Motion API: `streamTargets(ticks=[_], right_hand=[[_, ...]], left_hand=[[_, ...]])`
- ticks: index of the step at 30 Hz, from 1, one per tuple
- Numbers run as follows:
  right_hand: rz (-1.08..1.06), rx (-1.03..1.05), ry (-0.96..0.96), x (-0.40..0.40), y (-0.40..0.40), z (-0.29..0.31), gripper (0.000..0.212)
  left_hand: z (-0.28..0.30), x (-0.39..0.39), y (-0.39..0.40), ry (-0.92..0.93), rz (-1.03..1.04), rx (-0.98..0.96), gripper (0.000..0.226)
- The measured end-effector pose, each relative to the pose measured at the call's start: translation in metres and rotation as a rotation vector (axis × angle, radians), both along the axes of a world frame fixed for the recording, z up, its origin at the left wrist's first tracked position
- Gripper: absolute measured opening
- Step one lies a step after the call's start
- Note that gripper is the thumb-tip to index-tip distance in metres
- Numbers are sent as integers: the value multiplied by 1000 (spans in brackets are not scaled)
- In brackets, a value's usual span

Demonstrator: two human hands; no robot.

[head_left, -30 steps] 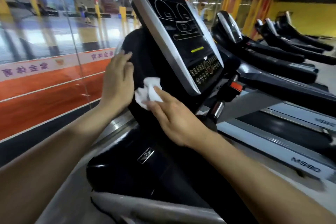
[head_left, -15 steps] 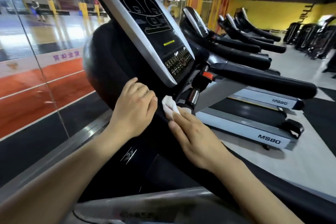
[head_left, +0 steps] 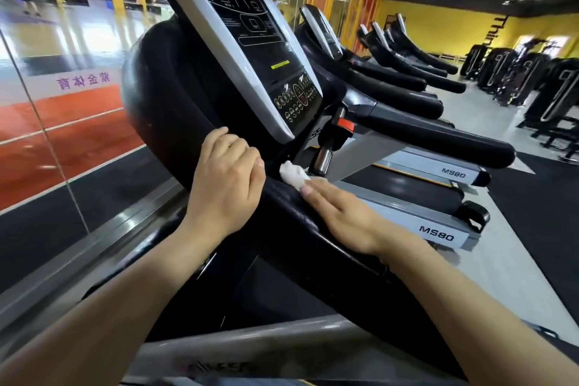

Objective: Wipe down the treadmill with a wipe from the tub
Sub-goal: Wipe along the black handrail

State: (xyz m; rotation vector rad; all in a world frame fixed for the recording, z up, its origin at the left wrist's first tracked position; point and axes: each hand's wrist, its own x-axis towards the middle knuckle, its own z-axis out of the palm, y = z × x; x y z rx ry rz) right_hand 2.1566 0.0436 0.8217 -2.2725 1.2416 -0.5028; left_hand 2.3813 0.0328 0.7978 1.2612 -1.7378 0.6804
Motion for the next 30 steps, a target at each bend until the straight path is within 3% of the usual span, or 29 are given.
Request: streamTargets(ticks=[6, 11, 14, 16, 18, 24, 27, 30], right_hand=[[-138, 92, 221, 21, -62, 19, 61], [-8, 114, -1, 13, -14, 17, 55], [-23, 101, -119, -22, 15, 12, 64], [-111, 70, -75, -44, 25, 5, 67], [-197, 86, -49, -47, 32, -2, 57], [49, -336, 32, -5, 69, -19, 43], [12, -539, 108, -33, 93, -45, 40], [-107, -669, 9, -73, 111, -72, 33]], left_hand=[[1, 2, 2, -16, -14, -4, 34], [0, 0, 0, 8, -13, -26, 33], [-1, 0, -2, 17, -13, -32, 31], [-2, -2, -2, 28, -3, -39, 31], [-3, -3, -1, 30, -2, -38, 32], [1, -1, 0, -22, 35, 12, 33], [3, 1, 1, -60, 39, 46, 33], [7, -3, 7, -70, 55, 87, 34]])
